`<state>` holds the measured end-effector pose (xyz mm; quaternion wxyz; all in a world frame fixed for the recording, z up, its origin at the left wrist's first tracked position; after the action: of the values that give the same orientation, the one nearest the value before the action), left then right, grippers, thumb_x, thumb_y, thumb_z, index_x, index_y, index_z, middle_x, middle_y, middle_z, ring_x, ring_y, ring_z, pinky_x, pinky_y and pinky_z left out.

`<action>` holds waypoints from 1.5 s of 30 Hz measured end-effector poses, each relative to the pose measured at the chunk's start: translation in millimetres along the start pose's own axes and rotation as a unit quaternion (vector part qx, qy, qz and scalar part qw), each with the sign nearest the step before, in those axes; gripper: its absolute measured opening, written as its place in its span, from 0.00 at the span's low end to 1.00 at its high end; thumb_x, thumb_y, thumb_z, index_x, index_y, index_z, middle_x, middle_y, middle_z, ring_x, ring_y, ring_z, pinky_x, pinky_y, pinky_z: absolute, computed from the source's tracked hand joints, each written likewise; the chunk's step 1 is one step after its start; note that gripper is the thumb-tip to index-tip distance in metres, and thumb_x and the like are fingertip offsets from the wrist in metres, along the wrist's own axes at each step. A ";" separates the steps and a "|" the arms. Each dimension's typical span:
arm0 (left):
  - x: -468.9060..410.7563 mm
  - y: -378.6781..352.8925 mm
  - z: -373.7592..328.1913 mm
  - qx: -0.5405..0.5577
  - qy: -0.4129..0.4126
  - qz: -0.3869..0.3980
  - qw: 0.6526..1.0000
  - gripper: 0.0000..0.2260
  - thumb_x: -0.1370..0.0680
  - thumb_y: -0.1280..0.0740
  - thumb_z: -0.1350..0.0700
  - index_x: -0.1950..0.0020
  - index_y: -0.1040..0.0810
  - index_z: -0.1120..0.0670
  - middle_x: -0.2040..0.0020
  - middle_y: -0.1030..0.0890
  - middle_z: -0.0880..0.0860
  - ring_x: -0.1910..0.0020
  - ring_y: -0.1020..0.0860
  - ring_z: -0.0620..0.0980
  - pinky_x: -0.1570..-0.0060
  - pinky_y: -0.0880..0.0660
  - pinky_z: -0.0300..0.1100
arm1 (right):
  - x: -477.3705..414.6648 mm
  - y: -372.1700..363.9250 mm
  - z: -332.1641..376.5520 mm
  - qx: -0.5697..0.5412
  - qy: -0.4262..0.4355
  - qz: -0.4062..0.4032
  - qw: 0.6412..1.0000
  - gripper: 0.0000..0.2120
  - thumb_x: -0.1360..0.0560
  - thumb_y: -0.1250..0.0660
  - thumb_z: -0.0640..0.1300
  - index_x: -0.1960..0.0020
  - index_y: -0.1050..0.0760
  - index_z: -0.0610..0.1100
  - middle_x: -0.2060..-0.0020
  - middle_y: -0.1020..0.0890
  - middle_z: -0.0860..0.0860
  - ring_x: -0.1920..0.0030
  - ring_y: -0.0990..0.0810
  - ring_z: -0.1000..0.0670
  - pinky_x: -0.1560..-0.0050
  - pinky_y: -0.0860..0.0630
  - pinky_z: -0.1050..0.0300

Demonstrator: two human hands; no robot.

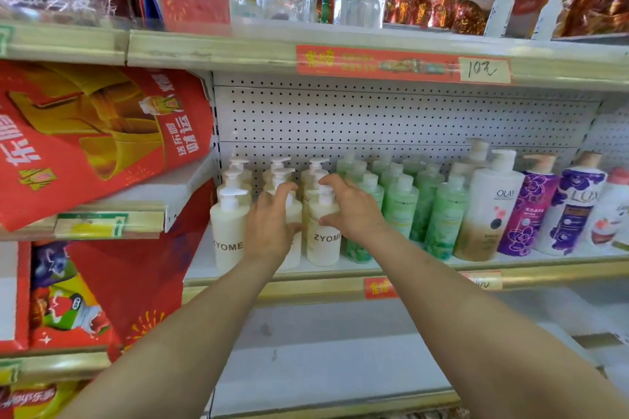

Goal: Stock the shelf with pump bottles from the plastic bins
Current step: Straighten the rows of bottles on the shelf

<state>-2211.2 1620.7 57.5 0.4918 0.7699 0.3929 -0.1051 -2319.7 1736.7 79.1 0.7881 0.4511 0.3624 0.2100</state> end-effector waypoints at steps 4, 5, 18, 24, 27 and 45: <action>-2.4 -0.9 2.3 0.029 0.016 0.021 0.999 0.31 0.30 0.23 0.57 0.34 0.34 0.41 0.42 0.25 0.56 0.52 0.23 0.58 0.51 0.25 0.51 | -2.3 -0.5 -1.2 0.010 0.031 -0.003 0.999 0.34 0.32 0.22 0.51 0.31 0.35 0.52 0.35 0.26 0.50 0.41 0.22 0.45 0.48 0.29 0.53; -2.7 -0.2 1.7 0.031 0.016 0.018 0.999 0.31 0.30 0.22 0.57 0.35 0.35 0.40 0.41 0.25 0.55 0.51 0.24 0.58 0.51 0.25 0.50 | -3.1 -0.8 -1.0 0.015 0.037 -0.003 0.999 0.34 0.31 0.23 0.51 0.30 0.35 0.52 0.35 0.26 0.50 0.41 0.22 0.45 0.48 0.29 0.53; -11.8 -7.5 -78.9 -0.144 -0.101 -0.063 0.982 0.35 0.32 0.25 0.39 0.27 0.32 0.44 0.30 0.26 0.57 0.24 0.40 0.58 0.25 0.48 0.52 | -17.7 92.1 -32.0 0.013 0.097 -0.016 0.995 0.31 0.29 0.27 0.59 0.29 0.30 0.52 0.33 0.25 0.49 0.34 0.26 0.46 0.39 0.28 0.51; -15.1 -41.7 -71.9 -0.246 -0.039 0.050 0.967 0.41 0.32 0.32 0.30 0.23 0.44 0.36 0.30 0.25 0.56 0.21 0.45 0.51 0.23 0.61 0.57 | -22.0 54.9 -58.9 0.125 0.105 0.119 0.979 0.33 0.32 0.25 0.61 0.31 0.32 0.55 0.45 0.19 0.47 0.37 0.28 0.41 0.35 0.31 0.47; -15.6 -39.6 -73.9 -0.242 -0.030 0.044 0.969 0.39 0.31 0.31 0.32 0.24 0.44 0.36 0.33 0.22 0.52 0.23 0.40 0.50 0.24 0.62 0.56 | -26.0 55.7 -55.8 0.125 0.128 0.108 0.978 0.30 0.32 0.25 0.61 0.35 0.30 0.54 0.51 0.18 0.48 0.40 0.26 0.41 0.41 0.32 0.51; -15.6 -41.3 -72.4 -0.219 -0.016 0.051 0.974 0.35 0.30 0.29 0.36 0.27 0.41 0.38 0.41 0.19 0.53 0.36 0.24 0.52 0.24 0.63 0.47 | -30.2 54.8 -60.1 0.052 0.129 0.120 0.983 0.29 0.35 0.22 0.58 0.38 0.28 0.55 0.60 0.27 0.57 0.44 0.26 0.46 0.51 0.31 0.54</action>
<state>-2267.1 1682.2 74.0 0.6594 0.6606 0.3588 -0.0034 -2385.2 1778.1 118.1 0.6793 0.5010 0.4143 0.3405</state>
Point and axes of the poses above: each hand's wrist, its own x-axis away from the middle knuckle, its own y-axis out of the back of the hand, z = x × y, the point moved 10 cm from there along -x, towards the middle knuckle
